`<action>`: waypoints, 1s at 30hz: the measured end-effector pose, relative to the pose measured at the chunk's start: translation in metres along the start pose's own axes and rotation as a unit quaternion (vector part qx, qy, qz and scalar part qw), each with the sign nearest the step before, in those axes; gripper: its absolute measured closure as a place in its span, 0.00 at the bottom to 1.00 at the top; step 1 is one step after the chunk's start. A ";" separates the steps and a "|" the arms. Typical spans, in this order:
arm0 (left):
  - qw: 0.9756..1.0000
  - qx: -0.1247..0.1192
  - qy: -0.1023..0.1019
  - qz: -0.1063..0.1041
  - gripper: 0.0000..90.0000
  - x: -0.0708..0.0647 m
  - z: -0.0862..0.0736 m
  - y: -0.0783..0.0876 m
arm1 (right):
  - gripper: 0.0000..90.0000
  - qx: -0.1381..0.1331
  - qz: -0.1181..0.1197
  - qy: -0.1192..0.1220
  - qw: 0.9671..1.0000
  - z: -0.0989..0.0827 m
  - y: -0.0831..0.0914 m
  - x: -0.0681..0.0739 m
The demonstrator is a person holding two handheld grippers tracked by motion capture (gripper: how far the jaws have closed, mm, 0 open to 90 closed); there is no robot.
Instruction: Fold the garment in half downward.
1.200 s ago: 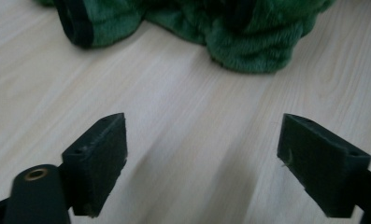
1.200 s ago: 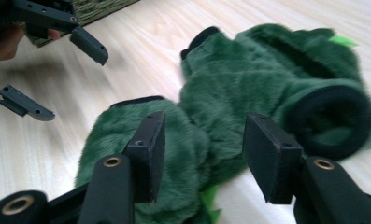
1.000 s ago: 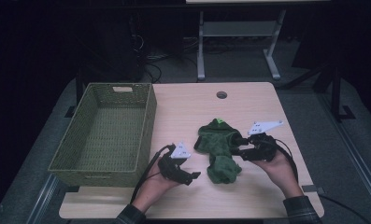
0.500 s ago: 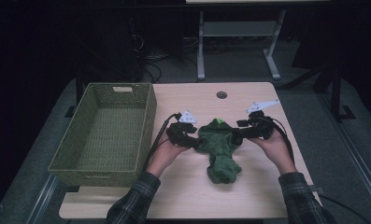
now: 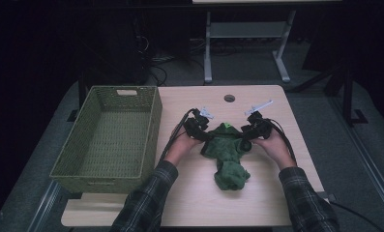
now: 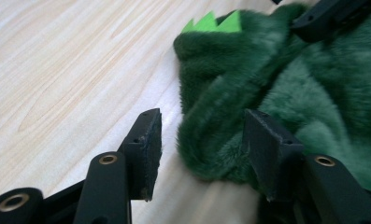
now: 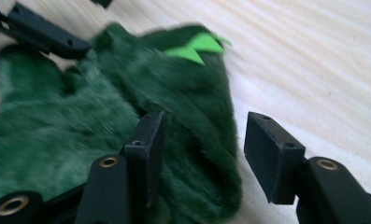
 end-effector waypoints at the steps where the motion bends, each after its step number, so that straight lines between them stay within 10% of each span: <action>1: 1.000 -0.001 -0.002 0.001 0.54 0.001 0.000 -0.002 | 0.53 0.007 -0.008 0.003 1.000 -0.002 -0.004 -0.002; 10: 1.000 0.014 0.005 -0.007 0.63 0.005 -0.004 -0.019 | 0.70 0.013 -0.012 0.002 1.000 -0.004 -0.008 -0.007; 16: 1.000 0.009 -0.005 -0.009 0.93 0.004 -0.003 -0.018 | 0.95 0.013 -0.006 0.000 1.000 -0.004 -0.007 -0.005; 30: 0.998 -0.053 0.016 0.015 0.96 0.019 0.030 0.023 | 0.97 -0.044 0.005 -0.012 0.999 0.022 0.026 0.004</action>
Point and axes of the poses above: each handheld gripper's, and its own axes: y roughly backward along the jaws, z roughly out of its top, x roughly to its left, the point moved 5 cm from there along -y, roughly forward along the jaws, and after that the axes turned 12 degrees about -y, right-handed, at the moved point
